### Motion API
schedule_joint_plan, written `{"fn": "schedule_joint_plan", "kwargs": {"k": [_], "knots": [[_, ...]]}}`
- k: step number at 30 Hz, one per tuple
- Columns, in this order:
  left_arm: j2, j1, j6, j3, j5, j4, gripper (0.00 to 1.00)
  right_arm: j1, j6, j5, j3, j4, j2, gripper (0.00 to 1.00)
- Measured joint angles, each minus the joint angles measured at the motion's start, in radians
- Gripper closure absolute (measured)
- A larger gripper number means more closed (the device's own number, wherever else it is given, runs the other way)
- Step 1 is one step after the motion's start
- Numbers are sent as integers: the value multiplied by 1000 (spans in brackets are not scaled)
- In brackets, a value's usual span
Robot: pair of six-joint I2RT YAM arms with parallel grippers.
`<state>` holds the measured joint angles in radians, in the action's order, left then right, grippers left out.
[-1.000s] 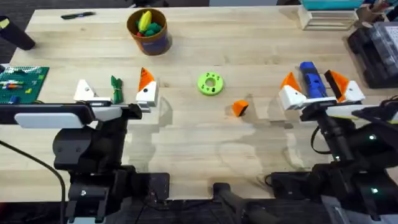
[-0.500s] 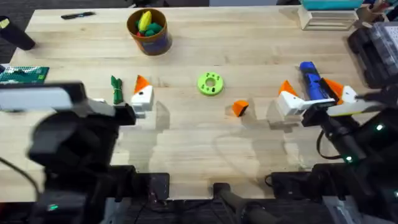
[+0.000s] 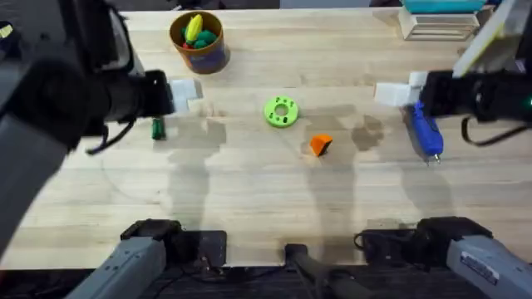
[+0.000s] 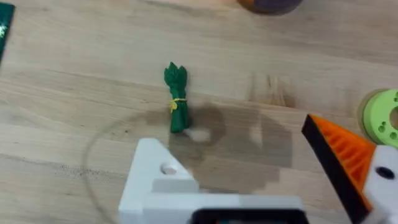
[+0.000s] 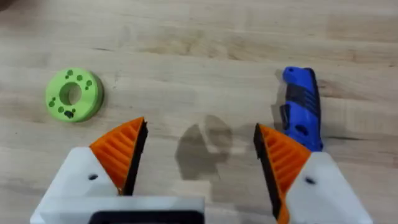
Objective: Pick up the gripper from the table and insert it into the empty holder that is missing its gripper. Then pick up a screw, insert it into the mounting hole, and use the screwdriver to tighten it. Finally, clean up the table by picking up the vegetable and placing it into the bucket.
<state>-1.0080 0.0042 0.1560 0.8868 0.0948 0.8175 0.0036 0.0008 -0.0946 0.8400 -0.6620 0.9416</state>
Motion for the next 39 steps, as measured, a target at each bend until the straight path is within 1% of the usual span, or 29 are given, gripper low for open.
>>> {"fn": "schedule_joint_plan", "kwargs": {"k": [2, 4, 7, 9, 12, 17, 18, 21, 25, 29, 30, 31, 33, 34, 35, 37, 38, 39], "knots": [[-58, 0, 3, 29, 0, -3, 7, 0, 0, -1, 43, -2, 52, 8], [-100, 0, 3, 36, 4, -18, 8, 0, 0, -1, 63, 13, 85, 8], [-152, 1, 4, 38, 27, -17, 14, 0, 0, -1, 67, 14, 107, 8], [-185, 12, 3, 38, 33, -17, 15, 0, 0, -1, 67, 11, 115, 8], [-240, 58, 2, 38, 33, -18, 15, 0, 0, -1, 67, 10, 119, 8], [-376, 169, -20, 38, 31, -47, 16, 0, 0, -1, 67, 10, 119, 8], [-400, 185, -22, 38, 28, -54, 16, 0, 0, -1, 67, 10, 119, 8], [-476, 239, -35, 38, -1, -91, 15, 0, 0, -1, 67, 10, 119, 9], [-554, 286, -65, 38, -51, -151, 15, 0, 0, -1, 67, 10, 119, 8], [-610, 304, -85, 44, -92, -187, 13, 0, 0, -1, 67, -1, 119, 8], [-614, 307, -88, 50, -98, -190, 40, 0, 0, -2, 67, -9, 119, 8], [-635, 306, -92, 61, -141, -206, 378, 0, 0, -4, 67, -41, 119, 9], [-642, 298, -94, 68, -170, -212, 685, 0, 0, -4, 67, -66, 119, 8], [-642, 295, -95, 71, -179, -217, 860, 0, 0, -4, 67, -81, 119, 8], [-642, 294, -100, 72, -180, -220, 964, 0, 0, -4, 67, -98, 119, 8], [-642, 294, -100, 72, -182, -220, 995, 0, 0, -4, 67, -130, 119, 8], [-642, 294, -105, 72, -177, -220, 924, 0, 0, -4, 67, -145, 119, 8], [-644, 295, -105, 72, -160, -217, 787, 0, 0, -4, 67, -159, 119, 9]]}}
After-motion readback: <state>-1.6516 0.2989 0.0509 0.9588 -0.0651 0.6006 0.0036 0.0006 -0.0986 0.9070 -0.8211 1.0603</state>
